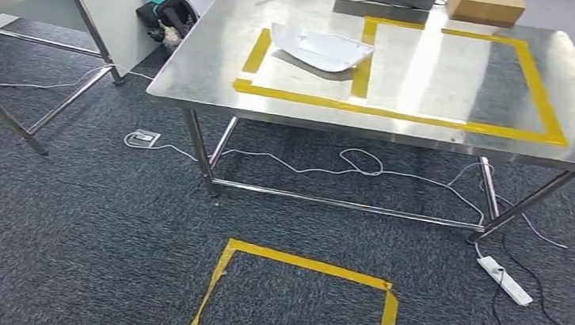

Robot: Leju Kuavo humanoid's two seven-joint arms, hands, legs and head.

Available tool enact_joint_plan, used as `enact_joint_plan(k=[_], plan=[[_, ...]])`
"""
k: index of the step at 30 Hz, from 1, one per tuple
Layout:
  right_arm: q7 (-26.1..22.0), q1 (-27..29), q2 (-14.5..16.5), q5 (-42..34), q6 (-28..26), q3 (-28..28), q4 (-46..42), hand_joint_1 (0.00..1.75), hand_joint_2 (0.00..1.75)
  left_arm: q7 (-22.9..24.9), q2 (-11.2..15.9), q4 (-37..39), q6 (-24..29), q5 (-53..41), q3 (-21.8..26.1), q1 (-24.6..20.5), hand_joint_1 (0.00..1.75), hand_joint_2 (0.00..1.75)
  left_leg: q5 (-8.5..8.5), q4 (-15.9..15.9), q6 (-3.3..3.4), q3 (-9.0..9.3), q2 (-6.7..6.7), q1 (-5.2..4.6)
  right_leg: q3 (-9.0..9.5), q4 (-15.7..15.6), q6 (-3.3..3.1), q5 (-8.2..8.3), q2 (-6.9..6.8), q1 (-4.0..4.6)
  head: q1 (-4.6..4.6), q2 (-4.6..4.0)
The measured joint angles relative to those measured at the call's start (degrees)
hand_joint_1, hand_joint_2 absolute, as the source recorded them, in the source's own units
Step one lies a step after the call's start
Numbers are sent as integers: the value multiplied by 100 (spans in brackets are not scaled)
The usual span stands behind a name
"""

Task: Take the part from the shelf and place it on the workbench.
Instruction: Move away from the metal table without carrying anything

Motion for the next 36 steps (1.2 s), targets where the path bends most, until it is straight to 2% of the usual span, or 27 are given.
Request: enact_joint_plan(k=[1, 2, 4, 5, 7, 8, 9, 11, 13, 14, 15, 16, 18, 20, 22, 23, 25, 26, 27, 28, 29, 30, 31, 33, 34, 35, 36], plan=[[-6, -1, 0, -22, -10, 1, 0, 0, 0, -203, -123, 9, 40, -70, 338, 14, 0, 0, 8, 1, -10, 0, -97, 4, 190, -353, -19, 190, 53, -1, 2, -1], [-14, -7, 0, -48, -14, 2, 0, 0, 0, -433, -253, 43, 100, -157, 703, -3, 0, 0, 19, 1, -26, -2, -186, 11, 410, -772, -42, 345, 189, -10, 1, -1], [-27, -18, 0, -92, -24, 4, -1, 0, 0, -922, -489, 221, 260, -377, 1503, -118, 0, 0, 43, 11, -74, -33, -341, 25, 719, -1372, -71, 491, 423, -25, -2, -1], [-30, -23, 0, -115, -29, 7, -1, 0, 0, -1141, -590, 350, 342, -490, 1903, -181, 0, 0, 61, 10, -109, -56, -410, 39, 777, -1473, -88, 478, 477, -20, -4, -1], [-31, -30, 2, -149, -39, 21, -1, 0, 0, -1412, -755, 639, 472, -680, 2624, -275, 0, 0, 99, -1, -183, -97, -525, 71, 809, -1507, -144, 503, 362, -5, -4, -1], [-32, -34, 3, -161, -44, 28, -1, 0, 0, -1478, -829, 779, 528, -755, 2932, -309, 0, 0, 83, 24, -210, -122, -473, 72, 823, -1529, -184, 526, 294, -6, -10, -1], [-36, -35, 5, -167, -49, 34, -1, 0, 0, -1525, -896, 914, 580, -821, 3216, -361, 0, 0, 3, 133, -232, -184, -347, 63, 830, -1556, -220, 550, 218, -13, -20, -1], [-43, -31, 7, -185, -56, 39, -1, 0, 0, -1568, -1011, 1144, 642, -921, 3670, -507, 0, 0, -338, 696, -266, -460, 7, 43, 830, -1586, -265, 572, 41, -8, -41, 0], [-43, -23, 7, -211, -69, 42, 0, 0, 0, -1540, -1110, 1334, 680, -1018, 4010, -636, 0, 0, -647, 1399, -300, -791, 166, 58, 815, -1586, -281, 568, -153, 5, -49, 0], [-36, -24, 7, -225, -78, 43, 0, 0, 0, -1487, -1159, 1430, 728, -1064, 4160, -678, 0, 0, -668, 1556, -313, -853, 193, 72, 810, -1586, -282, 565, -242, 8, -49, 0], [-24, -26, 7, -239, -86, 45, 0, 0, 0, -1400, -1200, 1546, 816, -1104, 4319, -718, 0, 0, -585, 1498, -324, -804, 216, 86, 808, -1586, -278, 560, -326, 8, -49, 0], [-9, -29, 7, -254, -94, 48, 0, 0, 0, -1290, -1231, 1676, 927, -1133, 4482, -763, 0, 0, -428, 1236, -335, -643, 271, 100, 813, -1583, -265, 553, -403, 7, -50, 0], [15, -33, 5, -287, -108, 52, 1, 0, 0, -1048, -1290, 1934, 1124, -1155, 4798, -882, 0, 0, -139, 494, -349, -197, 569, 108, 817, -1552, -206, 511, -552, 27, -52, 0], [23, -39, 2, -321, -127, 54, 3, 0, 0, -835, -1385, 2096, 1202, -1163, 5075, -994, 0, 0, -64, 91, -300, 33, 747, 85, 820, -1527, -132, 452, -685, 58, -35, 0], [23, -58, 2, -343, -139, 54, 4, 0, 0, -715, -1477, 2192, 1217, -1181, 5317, -1030, 0, 0, -76, 60, -212, 32, 617, 64, 855, -1544, -80, 415, -798, 55, -15, 0], [22, -70, 3, -348, -140, 54, 4, 0, 0, -691, -1505, 2226, 1220, -1188, 5420, -1027, 0, 0, -70, 56, -177, 29, 549, 64, 871, -1526, -50, 380, -739, 38, -13, 0], [22, -78, 4, -350, -142, 55, 4, 0, 0, -669, -1540, 2273, 1224, -1190, 5567, -1063, 0, 0, -48, 48, -102, 22, 406, 72, 761, -1204, -3, 149, -400, 3, -8, 1], [22, -69, 4, -351, -143, 55, 4, 0, 0, -665, -1554, 2291, 1225, -1191, 5609, -1092, 0, 0, -42, 47, -74, 13, 337, 71, 614, -866, 8, -40, -194, -4, -4, 1], [22, -55, 4, -353, -143, 56, 4, 0, 0, -662, -1569, 2311, 1226, -1192, 5638, -1121, 0, 0, -38, 47, -51, 5, 256, 62, 419, -457, 4, -233, -78, -4, -3, 2], [22, -40, 4, -354, -143, 57, 4, 0, 0, -661, -1586, 2331, 1226, -1193, 5661, -1138, 0, 0, -35, 48, -35, -2, 173, 52, 237, -101, -5, -365, -33, -3, -1, 1], [23, -30, 4, -356, -143, 57, 4, 0, 0, -640, -1602, 2349, 1226, -1205, 5688, -1144, 0, 0, -34, 49, -27, -7, 84, 41, 118, 100, -20, -399, -17, -1, 0, 1], [24, -26, 4, -358, -144, 58, 4, 0, 0, -588, -1620, 2366, 1225, -1235, 5717, -1146, 0, 0, -32, 50, -23, -6, -5, 33, 100, 84, -39, -316, -4, -1, -1, 1], [24, -25, 4, -362, -145, 58, 4, 0, 0, -503, -1641, 2379, 1225, -1269, 5743, -1147, 0, 0, -29, 51, -24, -1, -91, 30, 195, -157, -60, -136, 25, -1, -1, 0], [25, -26, 4, -378, -150, 58, 4, 0, 0, -268, -1709, 2396, 1225, -1335, 5781, -1160, 0, 0, -21, 57, -40, 5, -253, 26, 546, -934, -87, 267, 250, -16, -2, 1], [26, -26, 4, -390, -156, 58, 4, 0, 0, -152, -1759, 2399, 1225, -1350, 5789, -1168, 0, 0, -15, 63, -60, -2, -326, 25, 678, -1233, -90, 387, 357, -24, -2, 1], [26, -27, 4, -404, -163, 58, 4, 0, 0, -39, -1813, 2400, 1226, -1362, 5796, -1175, 0, 0, -5, 65, -85, -16, -390, 27, 753, -1401, -91, 437, 432, -26, -4, 1], [29, -28, 4, -417, -174, 58, 4, 0, 0, 69, -1870, 2403, 1226, -1371, 5802, -1176, 0, 0, 8, 61, -118, -33, -450, 33, 783, -1450, -95, 437, 442, -18, -6, 1]])
